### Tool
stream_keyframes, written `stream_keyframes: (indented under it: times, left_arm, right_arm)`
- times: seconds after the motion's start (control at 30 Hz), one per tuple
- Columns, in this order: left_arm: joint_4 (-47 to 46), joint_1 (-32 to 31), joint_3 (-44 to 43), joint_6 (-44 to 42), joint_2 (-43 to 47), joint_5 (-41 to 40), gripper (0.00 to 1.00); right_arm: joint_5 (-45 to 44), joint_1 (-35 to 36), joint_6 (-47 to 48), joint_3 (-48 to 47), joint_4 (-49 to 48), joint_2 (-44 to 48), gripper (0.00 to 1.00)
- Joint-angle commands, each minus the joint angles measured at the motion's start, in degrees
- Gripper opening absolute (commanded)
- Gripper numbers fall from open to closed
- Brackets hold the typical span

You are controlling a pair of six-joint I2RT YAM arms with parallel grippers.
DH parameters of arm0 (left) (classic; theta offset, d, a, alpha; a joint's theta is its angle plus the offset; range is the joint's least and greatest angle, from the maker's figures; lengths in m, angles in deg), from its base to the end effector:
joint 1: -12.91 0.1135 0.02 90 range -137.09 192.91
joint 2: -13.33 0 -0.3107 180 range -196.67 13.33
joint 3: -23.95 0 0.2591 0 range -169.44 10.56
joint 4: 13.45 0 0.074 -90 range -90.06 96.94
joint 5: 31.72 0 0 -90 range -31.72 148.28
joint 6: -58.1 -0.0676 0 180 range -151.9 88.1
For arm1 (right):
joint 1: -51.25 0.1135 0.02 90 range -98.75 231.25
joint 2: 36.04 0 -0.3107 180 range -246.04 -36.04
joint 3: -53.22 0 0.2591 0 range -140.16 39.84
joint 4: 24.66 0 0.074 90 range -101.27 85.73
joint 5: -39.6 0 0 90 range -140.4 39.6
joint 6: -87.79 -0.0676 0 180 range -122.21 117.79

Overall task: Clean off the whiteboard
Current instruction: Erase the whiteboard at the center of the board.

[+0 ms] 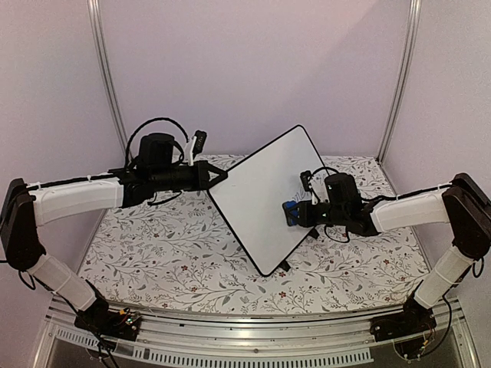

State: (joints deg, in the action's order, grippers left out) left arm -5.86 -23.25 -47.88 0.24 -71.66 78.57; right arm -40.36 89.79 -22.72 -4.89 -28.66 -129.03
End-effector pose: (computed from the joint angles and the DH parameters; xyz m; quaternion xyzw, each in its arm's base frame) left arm 0.2878 -0.2394 0.3153 0.1284 0.8060 -0.4339 0.3815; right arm 0.2816 0.2394 0.2035 -0.1784 0.8490 0.3084 0.3901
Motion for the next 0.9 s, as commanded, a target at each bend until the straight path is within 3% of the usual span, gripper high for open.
stream_keyframes:
  times: [0.0,0.87]
  left_arm:
    - [-1.5,-2.6,0.1,-4.4,-0.2,5.0,0.0]
    - [-1.5,-2.6,0.1,-4.4,-0.2,5.2,0.0]
  right_arm:
    - [1.3,0.1,-0.2,1.4,3.1,-1.7,0.16]
    - [1.4,0.2,0.3,0.7,3.9,-2.1,0.16]
